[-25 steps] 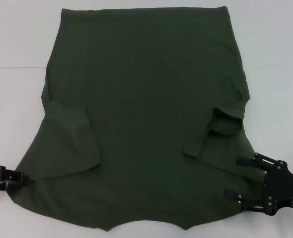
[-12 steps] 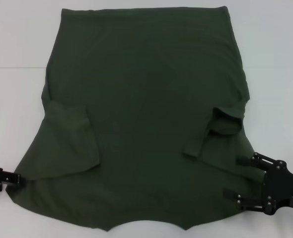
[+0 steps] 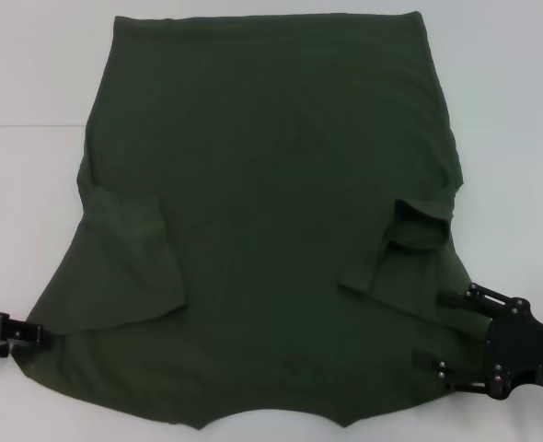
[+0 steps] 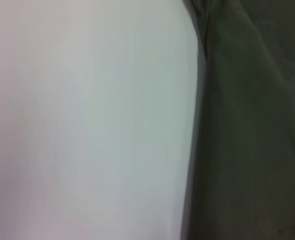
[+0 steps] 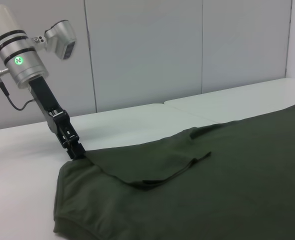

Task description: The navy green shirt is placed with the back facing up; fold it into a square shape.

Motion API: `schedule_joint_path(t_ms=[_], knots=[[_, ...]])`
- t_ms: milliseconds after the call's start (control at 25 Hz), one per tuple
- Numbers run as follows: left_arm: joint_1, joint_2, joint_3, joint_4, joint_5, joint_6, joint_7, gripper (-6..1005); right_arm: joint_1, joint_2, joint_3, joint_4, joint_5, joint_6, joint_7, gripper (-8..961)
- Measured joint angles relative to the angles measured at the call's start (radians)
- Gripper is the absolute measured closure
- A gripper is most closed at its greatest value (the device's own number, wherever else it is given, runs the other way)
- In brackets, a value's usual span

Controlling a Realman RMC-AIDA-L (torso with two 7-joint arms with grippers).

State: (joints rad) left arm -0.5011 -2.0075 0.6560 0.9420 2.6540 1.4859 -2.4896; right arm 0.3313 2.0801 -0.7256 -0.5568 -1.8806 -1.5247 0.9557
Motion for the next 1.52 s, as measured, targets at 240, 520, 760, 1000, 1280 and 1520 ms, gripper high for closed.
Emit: schedule_joint_path(t_ms=[240,520,760,1000,1280,1520], knots=[[-0.013,-0.001,0.0,-0.015,-0.004,0.012,0.0,339,0.0,0.0,0.0,0.0,0.0,0.0,0.0,11],[-0.026,-0.01,-0.001,-0.025,-0.005,0.015,0.0,345,0.002,0.002,0.0,0.0,0.0,0.0,0.0,12],[-0.036,-0.02,-0.001,-0.027,-0.005,0.025,0.0,350,0.002,0.001,0.0,0.0,0.0,0.0,0.0,12],[-0.048,-0.027,-0.001,-0.027,-0.006,0.039,0.001,355,0.006,0.001,0.0,0.0,0.0,0.0,0.0,12],[-0.054,-0.031,0.014,-0.016,0.002,0.056,0.004,361,0.006,0.001,0.0,0.0,0.0,0.0,0.0,11],[-0.035,-0.072,0.047,0.073,0.006,0.043,0.04,452,0.006,0.002,0.006,0.0,0.0,0.0,0.001,12]])
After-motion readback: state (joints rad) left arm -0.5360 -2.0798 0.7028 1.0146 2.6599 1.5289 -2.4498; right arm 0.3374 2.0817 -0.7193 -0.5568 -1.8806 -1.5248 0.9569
